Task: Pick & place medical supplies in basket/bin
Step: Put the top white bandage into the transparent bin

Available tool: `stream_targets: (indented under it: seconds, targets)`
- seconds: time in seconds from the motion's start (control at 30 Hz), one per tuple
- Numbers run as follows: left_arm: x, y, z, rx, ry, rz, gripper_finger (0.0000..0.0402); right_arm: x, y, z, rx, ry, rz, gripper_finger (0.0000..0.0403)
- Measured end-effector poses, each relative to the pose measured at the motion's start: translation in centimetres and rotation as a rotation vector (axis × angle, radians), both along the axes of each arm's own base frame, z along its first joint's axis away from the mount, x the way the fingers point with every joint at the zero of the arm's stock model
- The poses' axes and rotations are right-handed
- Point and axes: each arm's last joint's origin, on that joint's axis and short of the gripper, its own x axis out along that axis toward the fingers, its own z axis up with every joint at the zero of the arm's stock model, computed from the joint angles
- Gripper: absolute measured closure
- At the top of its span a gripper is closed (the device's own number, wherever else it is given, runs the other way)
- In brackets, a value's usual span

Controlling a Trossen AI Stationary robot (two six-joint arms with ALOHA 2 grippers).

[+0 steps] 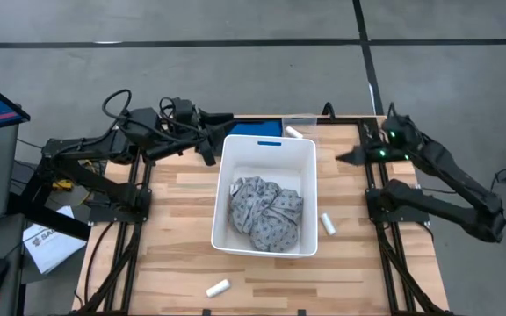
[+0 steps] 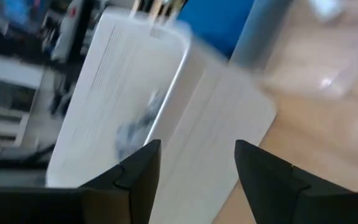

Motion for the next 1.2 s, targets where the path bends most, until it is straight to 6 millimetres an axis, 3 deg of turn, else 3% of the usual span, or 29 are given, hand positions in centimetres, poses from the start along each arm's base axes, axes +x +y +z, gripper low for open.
stream_targets:
  seconds: [0.2, 0.4, 0.57, 0.87, 1.2]
  targets:
    - [-0.2, 0.0, 0.1, 0.04, 0.015, 0.004, 0.0286, -1.8, 3.5, -0.3, 0.055, 0.045, 0.106, 0.0197]
    - [-1.1, 0.1, 0.7, 0.067, 0.001, 0.009, 0.0286, -2.3, 5.0, -1.2, 0.077, 0.169, 0.231, 0.0197]
    - [-1.2, 0.1, 0.7, 0.067, -0.001, 0.009, 0.0286, -0.8, 5.6, -2.1, 0.141, 0.329, 0.337, 0.0194]
    - [-1.3, 0.1, 0.7, 0.065, -0.001, 0.009, 0.0286, 3.3, 7.7, -5.2, 0.149, 0.641, 0.336, 0.0182]
    - [-1.2, 0.1, 0.5, 0.065, 0.021, 0.007, 0.0286, 4.7, 10.9, -10.0, 0.234, 0.549, 0.259, 0.0181]
